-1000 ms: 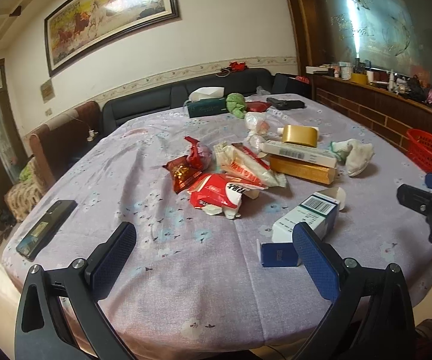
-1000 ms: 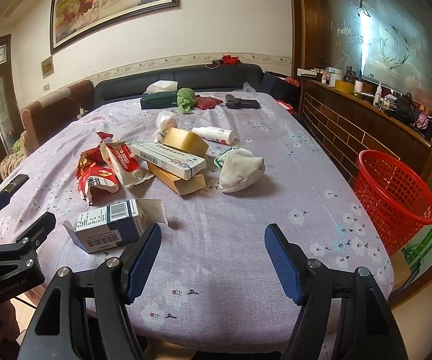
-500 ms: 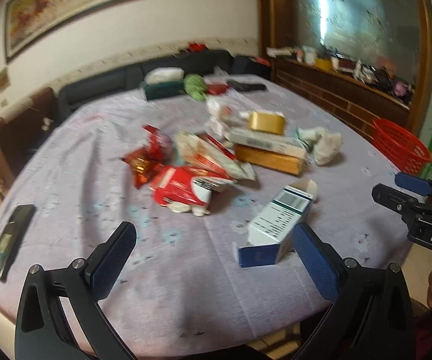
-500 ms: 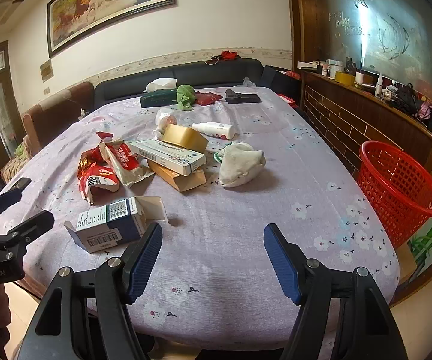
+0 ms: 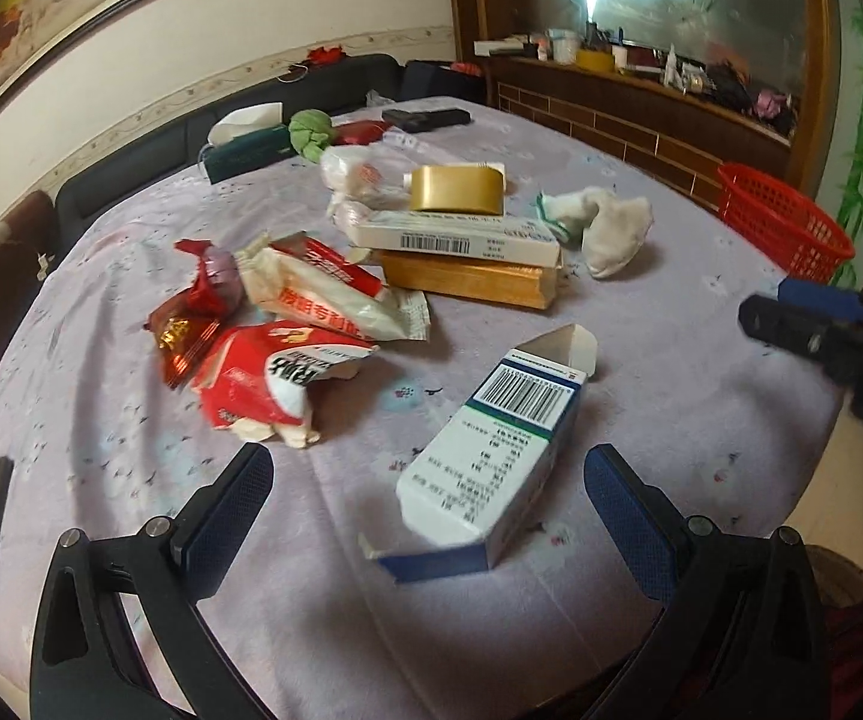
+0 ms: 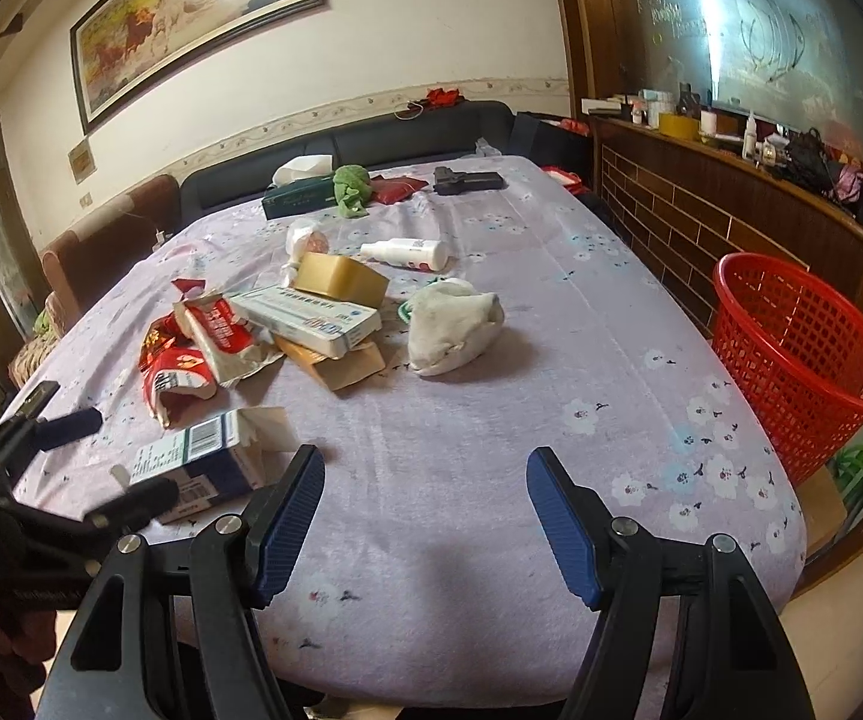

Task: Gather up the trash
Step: 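Move right tool toward white glove while left tool approaches white barcode box, then close right gripper on white glove while left gripper closes on white barcode box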

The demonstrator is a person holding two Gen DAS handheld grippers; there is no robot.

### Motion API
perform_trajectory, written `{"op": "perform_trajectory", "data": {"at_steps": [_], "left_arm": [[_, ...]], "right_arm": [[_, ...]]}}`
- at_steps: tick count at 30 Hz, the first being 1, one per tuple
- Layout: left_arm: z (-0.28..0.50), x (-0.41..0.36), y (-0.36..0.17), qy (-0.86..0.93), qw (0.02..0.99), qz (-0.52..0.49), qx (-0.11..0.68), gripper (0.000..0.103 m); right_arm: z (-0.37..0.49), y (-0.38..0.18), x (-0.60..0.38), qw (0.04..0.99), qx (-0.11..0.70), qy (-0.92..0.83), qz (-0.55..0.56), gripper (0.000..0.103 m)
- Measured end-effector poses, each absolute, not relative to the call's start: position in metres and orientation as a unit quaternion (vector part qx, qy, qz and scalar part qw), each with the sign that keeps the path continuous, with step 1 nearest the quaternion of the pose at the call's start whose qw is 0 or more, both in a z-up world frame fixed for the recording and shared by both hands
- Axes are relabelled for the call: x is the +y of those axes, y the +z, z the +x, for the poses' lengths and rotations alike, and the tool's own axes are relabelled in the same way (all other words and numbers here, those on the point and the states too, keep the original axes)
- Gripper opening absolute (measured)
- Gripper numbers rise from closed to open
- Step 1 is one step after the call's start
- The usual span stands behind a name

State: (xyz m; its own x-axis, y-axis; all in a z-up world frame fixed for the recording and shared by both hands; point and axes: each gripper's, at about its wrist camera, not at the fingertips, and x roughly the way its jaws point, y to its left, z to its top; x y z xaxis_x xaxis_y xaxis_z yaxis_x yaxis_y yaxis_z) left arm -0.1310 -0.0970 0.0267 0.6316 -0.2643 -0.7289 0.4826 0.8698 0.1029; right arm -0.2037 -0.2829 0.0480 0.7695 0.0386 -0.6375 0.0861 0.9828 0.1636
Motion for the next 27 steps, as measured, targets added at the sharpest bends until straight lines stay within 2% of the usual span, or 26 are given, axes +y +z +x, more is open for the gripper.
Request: {"op": "perform_trajectory", "data": {"at_steps": [5,11,15,18,22,23,24,25,27], "left_arm": [[-0.118,-0.107,0.017,-0.216,0.883,0.148,0.389,0.096],[-0.112,-0.116,0.011,-0.216,0.881,0.149,0.394,0.094],[-0.108,-0.121,0.008,-0.212,0.879,0.149,0.401,0.082],[-0.105,-0.123,0.006,-0.209,0.877,0.148,0.408,0.078],[-0.104,-0.123,0.006,-0.211,0.876,0.140,0.411,0.067],[-0.104,-0.123,0.006,-0.212,0.876,0.138,0.411,0.061],[-0.103,-0.123,0.007,-0.214,0.875,0.135,0.413,0.057],[-0.103,-0.122,0.007,-0.214,0.875,0.133,0.413,0.056],[-0.102,-0.122,0.007,-0.214,0.876,0.131,0.413,0.053]], "right_arm": [[-0.187,0.047,-0.300,0.928,0.354,-0.004,0.119,0.075],[-0.160,0.050,-0.309,0.925,0.359,0.001,0.126,0.074],[-0.127,0.051,-0.307,0.924,0.365,0.001,0.118,0.074],[-0.102,0.044,-0.311,0.918,0.378,-0.001,0.124,0.074],[-0.070,0.030,-0.314,0.907,0.403,-0.010,0.120,0.074],[-0.063,0.026,-0.314,0.904,0.410,-0.011,0.121,0.068],[-0.059,0.023,-0.314,0.901,0.416,-0.011,0.121,0.057],[-0.056,0.020,-0.313,0.898,0.423,-0.009,0.123,0.052],[-0.057,0.018,-0.313,0.898,0.422,-0.005,0.126,0.037]]}}
